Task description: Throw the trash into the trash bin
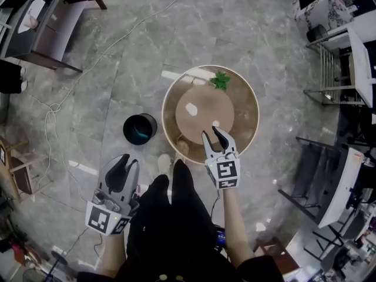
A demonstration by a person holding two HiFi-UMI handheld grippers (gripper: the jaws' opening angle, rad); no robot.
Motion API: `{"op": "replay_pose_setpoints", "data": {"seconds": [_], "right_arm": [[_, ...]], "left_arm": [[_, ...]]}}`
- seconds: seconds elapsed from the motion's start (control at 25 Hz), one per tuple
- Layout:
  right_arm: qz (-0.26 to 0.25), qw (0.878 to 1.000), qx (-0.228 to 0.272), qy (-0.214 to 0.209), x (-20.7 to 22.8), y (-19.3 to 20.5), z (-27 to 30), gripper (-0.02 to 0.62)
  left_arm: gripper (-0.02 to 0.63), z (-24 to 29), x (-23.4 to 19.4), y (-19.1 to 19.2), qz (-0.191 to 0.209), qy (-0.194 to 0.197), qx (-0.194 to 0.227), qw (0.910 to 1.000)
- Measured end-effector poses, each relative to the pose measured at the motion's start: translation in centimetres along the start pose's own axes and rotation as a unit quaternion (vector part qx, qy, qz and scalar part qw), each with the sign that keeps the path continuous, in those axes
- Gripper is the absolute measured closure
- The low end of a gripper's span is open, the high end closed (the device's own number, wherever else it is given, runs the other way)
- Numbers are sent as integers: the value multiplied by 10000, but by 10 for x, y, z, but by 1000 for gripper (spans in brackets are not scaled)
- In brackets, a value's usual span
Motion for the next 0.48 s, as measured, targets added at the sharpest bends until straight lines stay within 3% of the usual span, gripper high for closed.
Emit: {"op": "replay_pose_setpoints", "data": {"seconds": [0.24, 0.48], "right_arm": [[-195, 9975, -631, -261, -10, 62, 73, 429], [-435, 9901, -1226, -519, -34, 116, 126, 407]], "left_arm": [[532, 0, -15, 32, -549, -348, -96, 9978], [532, -1, -29, 67, -993, -458, -353, 9934]]}}
Point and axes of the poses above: the fingertips, and each gripper's own axes: z forward along the fingers, x to its right, y out of its underside, the point moved 2 cm from there along -z, backward along the fingers, and after that the axes turned 14 degrees about y, right-handed, at the moved point
